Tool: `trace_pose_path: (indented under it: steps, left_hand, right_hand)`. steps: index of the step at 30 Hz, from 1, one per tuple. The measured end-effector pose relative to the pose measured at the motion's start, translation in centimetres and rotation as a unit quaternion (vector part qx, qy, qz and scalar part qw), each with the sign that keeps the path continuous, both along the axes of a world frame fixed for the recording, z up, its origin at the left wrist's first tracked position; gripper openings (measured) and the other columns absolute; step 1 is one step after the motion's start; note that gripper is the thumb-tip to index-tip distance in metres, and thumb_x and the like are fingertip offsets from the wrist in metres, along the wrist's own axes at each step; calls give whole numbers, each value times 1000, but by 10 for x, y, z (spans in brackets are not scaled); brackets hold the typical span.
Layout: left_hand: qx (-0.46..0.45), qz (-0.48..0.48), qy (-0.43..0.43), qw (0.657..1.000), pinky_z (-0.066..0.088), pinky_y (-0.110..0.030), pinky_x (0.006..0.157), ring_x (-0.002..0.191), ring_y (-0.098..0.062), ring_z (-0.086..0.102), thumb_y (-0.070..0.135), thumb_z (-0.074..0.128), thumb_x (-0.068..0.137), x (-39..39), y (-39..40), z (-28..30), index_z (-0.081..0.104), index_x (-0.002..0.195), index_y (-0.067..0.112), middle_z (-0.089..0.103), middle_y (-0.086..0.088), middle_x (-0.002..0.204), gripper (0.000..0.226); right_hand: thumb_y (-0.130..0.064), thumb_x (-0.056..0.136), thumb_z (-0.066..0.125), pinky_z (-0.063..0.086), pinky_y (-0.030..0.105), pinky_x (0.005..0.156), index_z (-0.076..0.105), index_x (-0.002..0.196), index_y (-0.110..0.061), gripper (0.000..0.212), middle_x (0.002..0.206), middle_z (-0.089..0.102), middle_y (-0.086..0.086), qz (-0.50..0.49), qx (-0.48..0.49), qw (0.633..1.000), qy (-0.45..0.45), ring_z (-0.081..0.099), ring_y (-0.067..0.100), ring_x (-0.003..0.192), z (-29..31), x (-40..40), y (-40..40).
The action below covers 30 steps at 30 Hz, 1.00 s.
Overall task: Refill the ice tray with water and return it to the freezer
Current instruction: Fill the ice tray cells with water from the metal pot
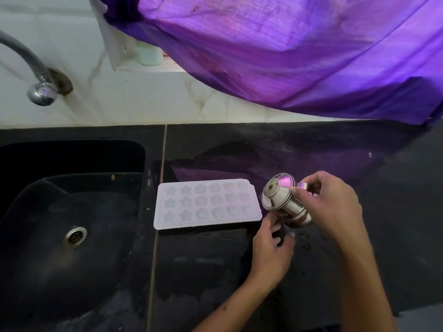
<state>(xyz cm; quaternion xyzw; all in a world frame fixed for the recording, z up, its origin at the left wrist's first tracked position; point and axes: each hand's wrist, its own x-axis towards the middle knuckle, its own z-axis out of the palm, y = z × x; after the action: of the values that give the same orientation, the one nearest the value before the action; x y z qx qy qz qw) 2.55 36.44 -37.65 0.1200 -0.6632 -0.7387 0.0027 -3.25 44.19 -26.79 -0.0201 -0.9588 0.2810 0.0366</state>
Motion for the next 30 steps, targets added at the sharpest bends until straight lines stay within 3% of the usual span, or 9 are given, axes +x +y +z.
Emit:
trace_pose_path:
  steps: [5, 22, 26, 30]
  left_hand:
    - [3, 16, -18, 1000, 48, -24, 95, 112, -1, 54, 8, 58, 85, -1, 8, -4, 50, 129, 25, 60, 11, 118, 47]
    - [19, 28, -29, 999, 45, -12, 83, 109, 0, 56, 10, 62, 83, 2, 10, -3, 46, 113, 42, 56, 25, 109, 47]
    - [13, 15, -28, 999, 44, -11, 81, 110, 2, 54, 12, 61, 83, 4, 5, -3, 46, 116, 42, 56, 25, 112, 47]
    - [1, 1, -19, 1000, 44, -8, 81, 111, 4, 52, 14, 62, 83, 8, 0, -4, 46, 127, 36, 55, 22, 120, 52]
  right_hand:
    - [-41, 81, 70, 37, 30, 58, 57, 84, -28, 18, 74, 58, -15, 34, 18, 999, -7, 52, 4, 69, -3, -5, 3]
    - [-39, 82, 68, 42, 33, 63, 57, 84, -27, 16, 78, 61, -10, 48, 26, 998, -10, 57, 17, 76, -3, -1, 0]
    - [-39, 82, 69, 41, 33, 63, 56, 81, -27, 17, 76, 59, -12, 38, 15, 999, -7, 57, 17, 76, -2, 1, 1]
    - [-41, 80, 70, 50, 39, 70, 57, 79, -28, 18, 76, 61, -11, 24, -13, 1000, -12, 59, 17, 77, 1, 3, 3]
